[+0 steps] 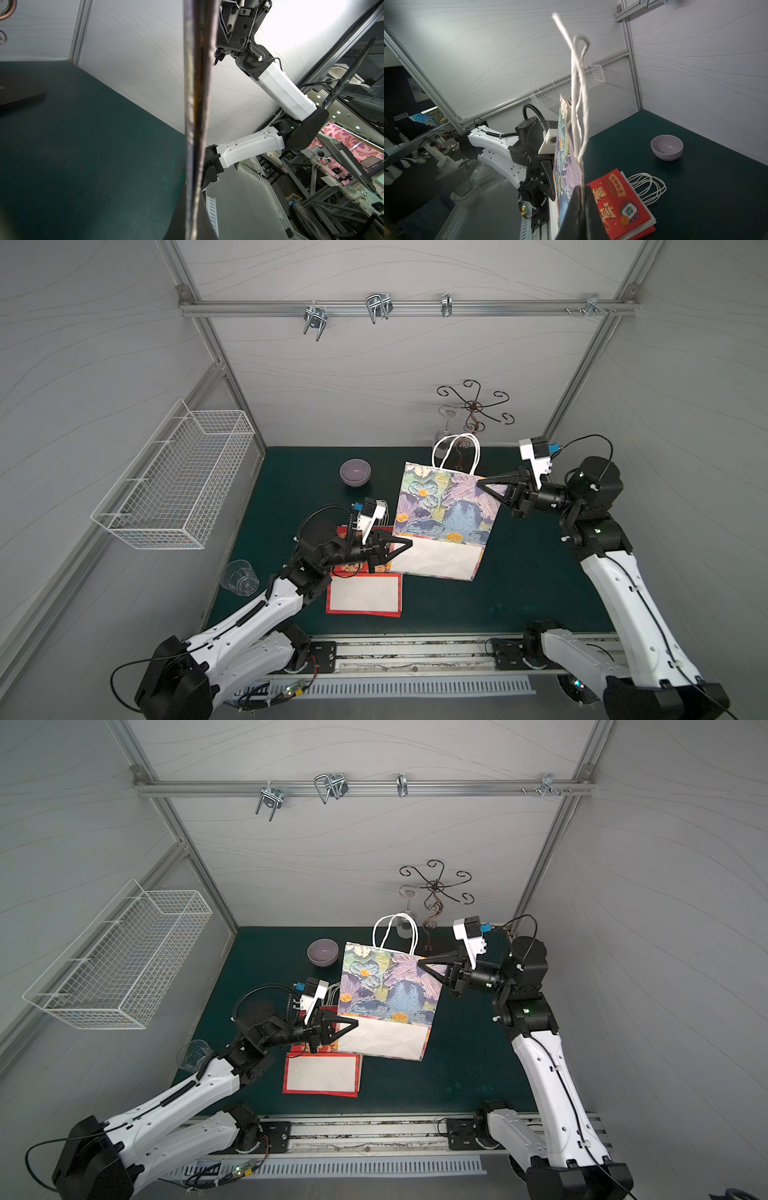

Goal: Put away the paper bag
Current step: Press the paper bag.

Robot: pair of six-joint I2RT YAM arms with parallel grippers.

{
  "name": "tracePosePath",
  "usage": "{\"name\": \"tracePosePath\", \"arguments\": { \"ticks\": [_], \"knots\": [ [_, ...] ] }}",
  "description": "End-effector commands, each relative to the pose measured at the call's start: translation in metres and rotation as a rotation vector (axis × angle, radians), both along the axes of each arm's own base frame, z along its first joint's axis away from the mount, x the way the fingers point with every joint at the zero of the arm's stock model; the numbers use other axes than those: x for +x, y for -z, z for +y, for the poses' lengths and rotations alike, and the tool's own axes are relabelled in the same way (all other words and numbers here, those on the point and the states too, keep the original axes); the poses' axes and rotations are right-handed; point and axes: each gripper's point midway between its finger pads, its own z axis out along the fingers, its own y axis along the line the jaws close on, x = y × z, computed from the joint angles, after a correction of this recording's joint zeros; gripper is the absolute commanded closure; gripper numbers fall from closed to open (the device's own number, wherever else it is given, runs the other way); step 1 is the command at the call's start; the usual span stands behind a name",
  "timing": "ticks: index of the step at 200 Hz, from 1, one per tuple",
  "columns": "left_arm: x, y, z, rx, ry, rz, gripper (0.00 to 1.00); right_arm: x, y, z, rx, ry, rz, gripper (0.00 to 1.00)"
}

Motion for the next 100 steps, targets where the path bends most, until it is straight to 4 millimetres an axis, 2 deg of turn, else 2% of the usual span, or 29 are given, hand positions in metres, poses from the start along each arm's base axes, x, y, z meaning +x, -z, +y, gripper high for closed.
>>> {"name": "tracePosePath", "arguments": {
  "ticks": [1, 13, 22, 48, 75, 100],
  "knots": [
    [-0.002, -0.031, 0.004, -0.059, -0.021, -0.110, 1.00, -0.002, -0.006, -0.008, -0.020, 0.073, -0.037, 0.43],
    [-0.001, -0.037, 0.006, -0.069, -0.044, -0.128, 1.00, -0.001, 0.001, -0.015, -0.056, 0.142, -0.037, 0.22],
    [0.000, -0.042, 0.008, -0.076, -0.056, -0.144, 1.00, -0.003, 0.010, -0.020, -0.091, 0.190, -0.033, 0.15],
    [0.003, -0.058, 0.011, -0.097, -0.093, -0.190, 1.00, -0.021, 0.043, -0.029, -0.182, 0.251, 0.003, 0.09],
    [0.007, -0.078, 0.013, -0.128, -0.129, -0.233, 1.00, -0.049, 0.075, -0.030, -0.213, 0.213, 0.086, 0.07],
    [0.006, -0.096, 0.015, -0.169, -0.135, -0.261, 1.00, -0.067, 0.093, -0.025, -0.197, 0.138, 0.169, 0.05]
  ]
}}
